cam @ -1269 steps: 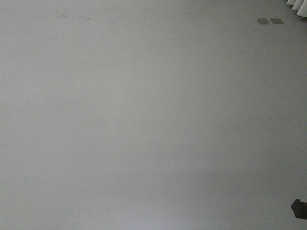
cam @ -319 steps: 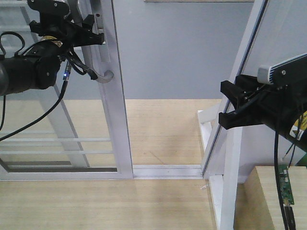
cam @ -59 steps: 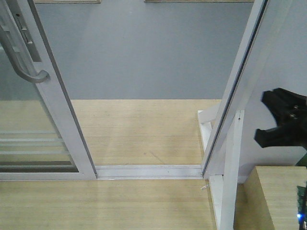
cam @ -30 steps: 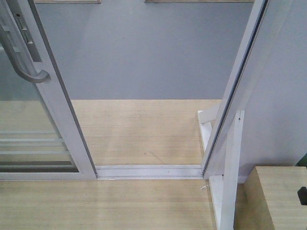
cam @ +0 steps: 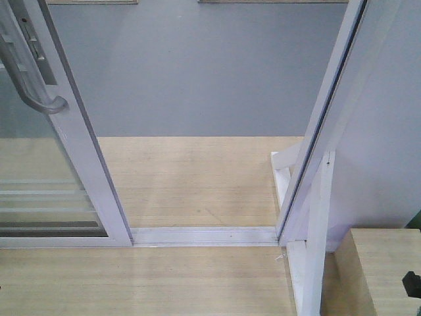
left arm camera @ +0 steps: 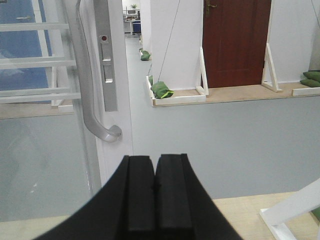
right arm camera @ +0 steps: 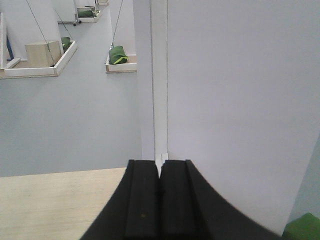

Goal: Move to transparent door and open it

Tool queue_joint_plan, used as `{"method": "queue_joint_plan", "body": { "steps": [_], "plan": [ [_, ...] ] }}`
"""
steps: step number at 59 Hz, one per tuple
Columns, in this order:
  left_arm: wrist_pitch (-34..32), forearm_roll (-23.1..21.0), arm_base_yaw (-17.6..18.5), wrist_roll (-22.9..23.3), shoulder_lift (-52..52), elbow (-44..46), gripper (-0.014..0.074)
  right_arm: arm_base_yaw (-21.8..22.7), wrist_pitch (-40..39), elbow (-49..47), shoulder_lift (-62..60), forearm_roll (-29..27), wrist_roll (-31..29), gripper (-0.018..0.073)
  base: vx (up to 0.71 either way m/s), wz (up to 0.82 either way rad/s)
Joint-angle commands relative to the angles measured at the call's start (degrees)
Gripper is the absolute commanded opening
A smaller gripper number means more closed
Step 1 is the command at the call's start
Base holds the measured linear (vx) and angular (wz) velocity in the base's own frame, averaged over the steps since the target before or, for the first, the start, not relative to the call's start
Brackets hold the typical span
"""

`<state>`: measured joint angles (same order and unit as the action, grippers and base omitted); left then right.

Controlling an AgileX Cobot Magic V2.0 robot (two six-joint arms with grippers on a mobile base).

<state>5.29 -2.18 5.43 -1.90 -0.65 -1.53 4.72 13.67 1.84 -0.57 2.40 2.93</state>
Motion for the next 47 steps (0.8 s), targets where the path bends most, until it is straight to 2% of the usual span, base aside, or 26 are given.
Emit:
{"method": "queue_joint_plan", "body": {
  "steps": [1,47],
  "plan": [
    [-4.64,0.07,0.29,0.57,-0.65,-1.83,-0.0006,0.34,-5.36,0.64,-0.80,0.10,-0.12,-0.0008,0.00,0.00],
    [-4.64,0.07,0.29,0.57,-0.65,-1.83,-0.0006,0.34,-5.36,0.64,-0.80,0.10,-0.12,-0.0008,0.00,0.00]
  ]
}}
